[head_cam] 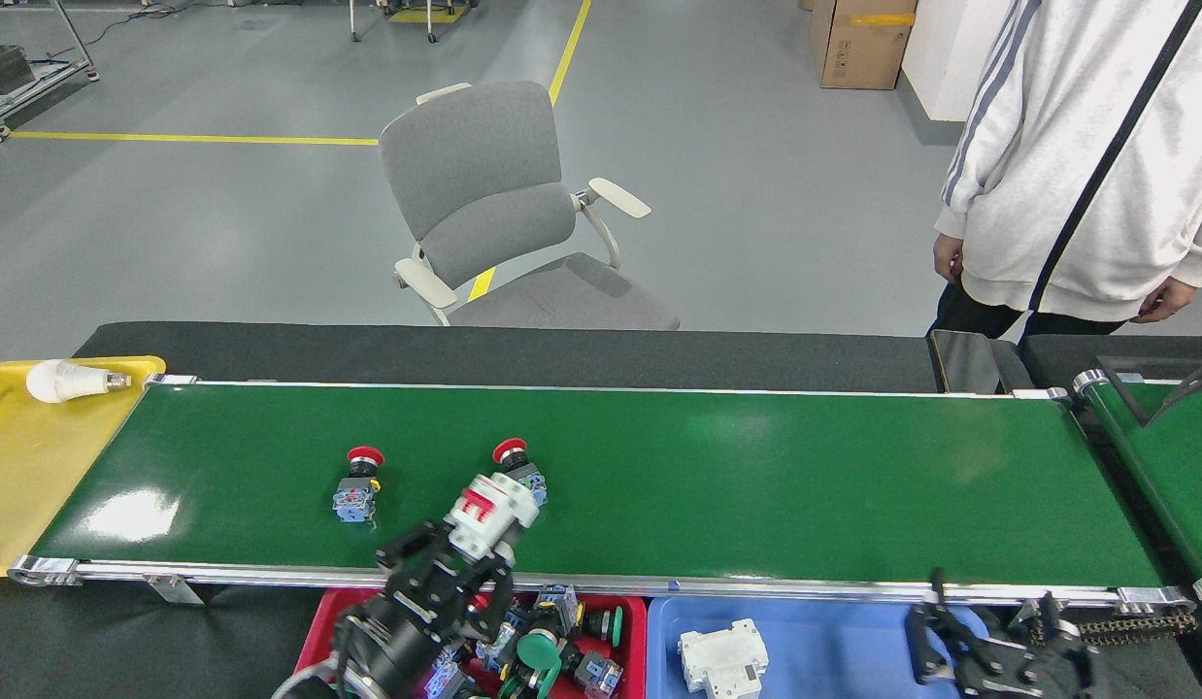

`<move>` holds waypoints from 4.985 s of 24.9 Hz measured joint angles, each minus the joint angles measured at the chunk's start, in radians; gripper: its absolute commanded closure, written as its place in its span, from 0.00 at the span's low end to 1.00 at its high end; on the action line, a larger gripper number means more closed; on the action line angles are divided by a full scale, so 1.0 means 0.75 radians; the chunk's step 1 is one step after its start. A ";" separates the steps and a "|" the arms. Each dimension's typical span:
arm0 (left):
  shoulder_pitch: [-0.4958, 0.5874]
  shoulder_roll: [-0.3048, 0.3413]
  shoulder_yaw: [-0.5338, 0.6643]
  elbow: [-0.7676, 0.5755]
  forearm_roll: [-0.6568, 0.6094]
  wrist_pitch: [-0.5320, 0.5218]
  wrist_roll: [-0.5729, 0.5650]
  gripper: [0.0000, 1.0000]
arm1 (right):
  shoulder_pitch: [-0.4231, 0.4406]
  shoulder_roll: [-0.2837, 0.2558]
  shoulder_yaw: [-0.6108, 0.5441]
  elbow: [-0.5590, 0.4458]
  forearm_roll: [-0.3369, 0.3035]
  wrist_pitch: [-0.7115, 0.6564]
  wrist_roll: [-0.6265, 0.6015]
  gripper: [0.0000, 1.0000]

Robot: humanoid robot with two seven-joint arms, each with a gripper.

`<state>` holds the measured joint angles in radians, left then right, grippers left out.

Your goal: Pick switch part from conveyor to tray

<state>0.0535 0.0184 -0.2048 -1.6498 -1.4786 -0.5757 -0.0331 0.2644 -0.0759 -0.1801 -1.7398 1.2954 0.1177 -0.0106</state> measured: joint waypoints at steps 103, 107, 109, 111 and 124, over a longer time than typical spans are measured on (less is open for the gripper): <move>0.347 0.256 0.920 0.152 0.199 0.550 0.109 0.00 | -0.099 -0.015 -0.300 -0.012 -0.199 -0.765 0.115 0.00; 0.107 0.393 0.924 0.421 0.212 0.537 0.090 0.00 | -0.098 -0.005 -0.266 -0.012 -0.197 -0.785 0.120 0.01; -0.010 0.463 0.913 0.590 0.212 0.536 0.085 0.00 | -0.099 -0.005 -0.262 -0.012 -0.196 -0.788 0.123 0.01; -0.122 0.528 0.894 0.752 0.213 0.534 0.083 0.00 | -0.099 -0.005 -0.262 -0.012 -0.196 -0.788 0.125 0.01; -0.404 0.684 0.713 1.320 0.260 0.713 0.117 0.64 | -0.108 0.003 -0.174 -0.011 -0.195 -0.801 0.128 0.01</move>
<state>-0.2493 0.5316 0.3303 -0.6602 -1.2833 -0.0408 0.0550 0.1832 -0.0739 -0.3105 -1.7483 1.1493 -0.4829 0.0853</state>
